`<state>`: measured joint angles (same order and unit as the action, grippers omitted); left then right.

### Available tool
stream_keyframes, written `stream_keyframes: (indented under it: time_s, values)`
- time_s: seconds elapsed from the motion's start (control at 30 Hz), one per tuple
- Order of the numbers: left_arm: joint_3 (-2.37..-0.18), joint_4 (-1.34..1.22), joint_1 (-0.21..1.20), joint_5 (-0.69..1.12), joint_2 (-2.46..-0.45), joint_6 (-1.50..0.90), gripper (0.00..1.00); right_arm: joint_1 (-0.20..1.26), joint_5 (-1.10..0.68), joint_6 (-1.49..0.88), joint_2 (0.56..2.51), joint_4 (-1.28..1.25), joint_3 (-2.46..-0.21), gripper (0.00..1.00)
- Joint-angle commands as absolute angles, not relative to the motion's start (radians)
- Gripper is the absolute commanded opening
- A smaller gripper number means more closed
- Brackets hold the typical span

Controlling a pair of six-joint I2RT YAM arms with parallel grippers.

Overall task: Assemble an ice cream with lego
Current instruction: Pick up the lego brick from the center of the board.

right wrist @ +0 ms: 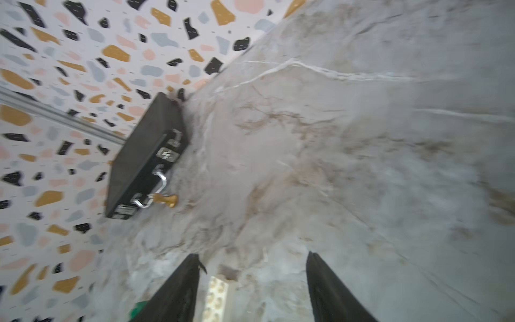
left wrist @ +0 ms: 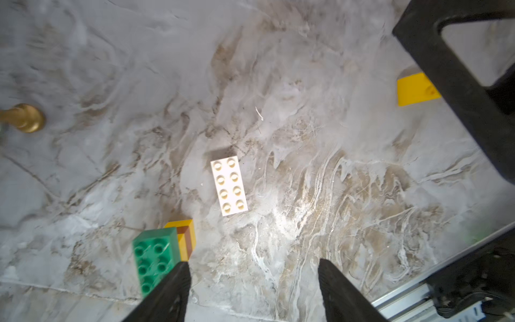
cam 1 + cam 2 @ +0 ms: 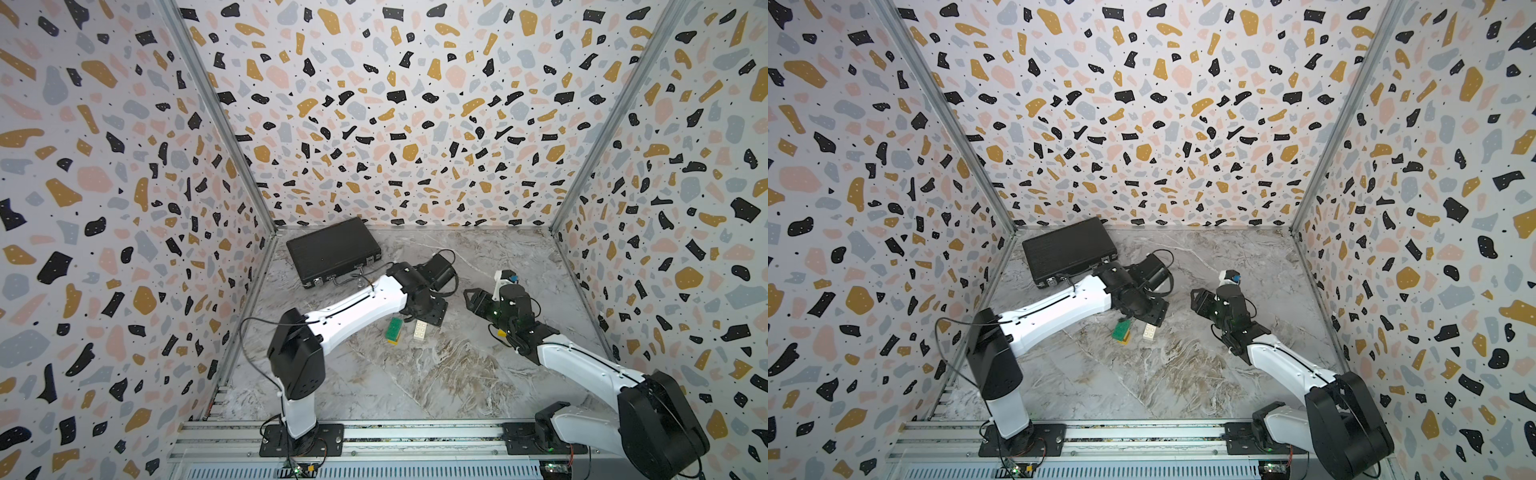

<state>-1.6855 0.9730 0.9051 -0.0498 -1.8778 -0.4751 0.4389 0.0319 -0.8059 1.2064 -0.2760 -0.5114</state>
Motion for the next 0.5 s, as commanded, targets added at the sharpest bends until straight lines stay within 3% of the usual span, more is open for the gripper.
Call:
stream_keyframes:
  time_s: [0.0,0.47]
  values:
    - [-1.730,1.076,0.902,-0.101,-1.977,-0.498,0.71,0.443,0.191,-0.762,1.198,-0.269,-0.458,0.59]
    - [-1.773,1.012,0.859,-0.045,-2.186,-0.558,0.63,0.443,0.115,-0.751,1.260,-0.349,-0.459,0.55]
